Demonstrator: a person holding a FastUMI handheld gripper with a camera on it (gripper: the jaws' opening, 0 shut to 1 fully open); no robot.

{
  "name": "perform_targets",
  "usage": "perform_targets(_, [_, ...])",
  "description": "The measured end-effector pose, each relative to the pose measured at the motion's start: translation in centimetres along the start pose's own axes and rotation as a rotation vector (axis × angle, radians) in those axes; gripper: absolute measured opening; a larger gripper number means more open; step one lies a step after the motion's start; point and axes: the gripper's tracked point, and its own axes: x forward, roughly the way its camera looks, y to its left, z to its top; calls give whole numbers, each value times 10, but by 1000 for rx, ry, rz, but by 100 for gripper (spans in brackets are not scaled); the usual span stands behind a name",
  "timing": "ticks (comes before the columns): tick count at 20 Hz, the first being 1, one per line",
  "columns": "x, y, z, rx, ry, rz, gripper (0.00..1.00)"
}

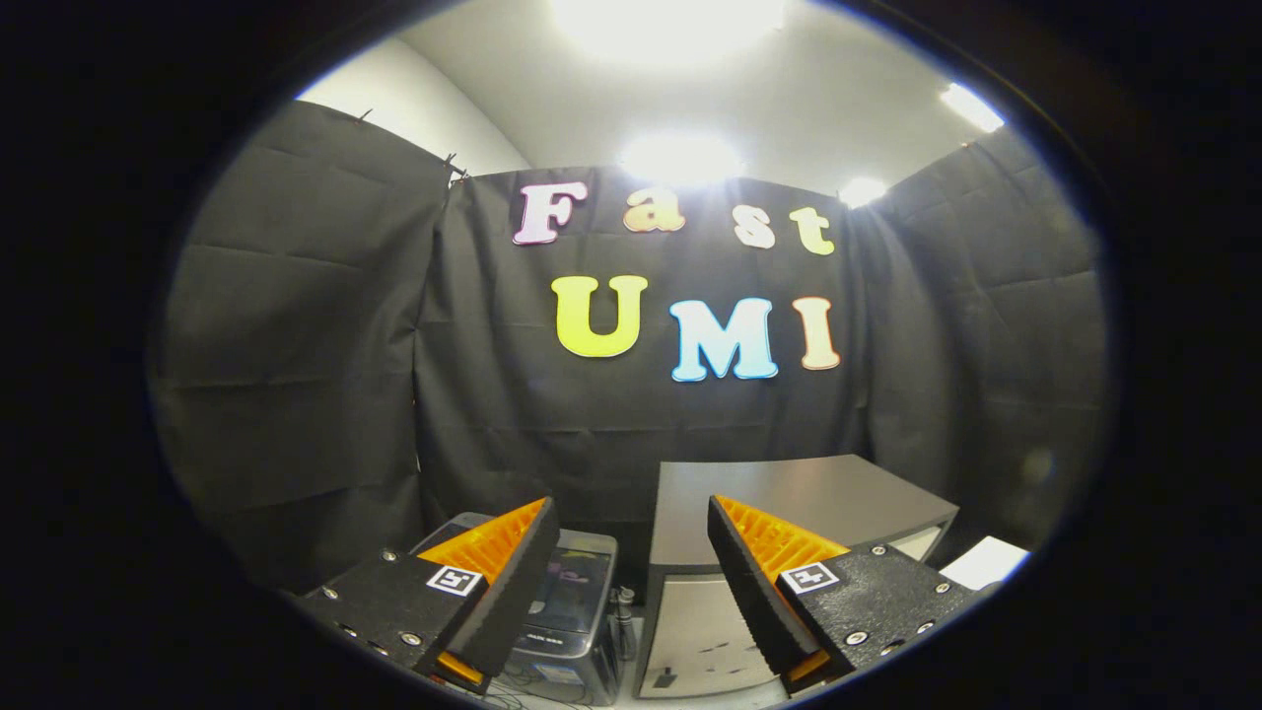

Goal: Put the clothes into the washing machine and then close the washing machine lid.

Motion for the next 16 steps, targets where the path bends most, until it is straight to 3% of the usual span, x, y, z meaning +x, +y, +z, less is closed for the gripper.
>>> perform_targets(8, [-66, -43, -1, -3, -9, -19, 94])
perform_targets(16, [-100, -77, -2, 9, -19, -35, 94])
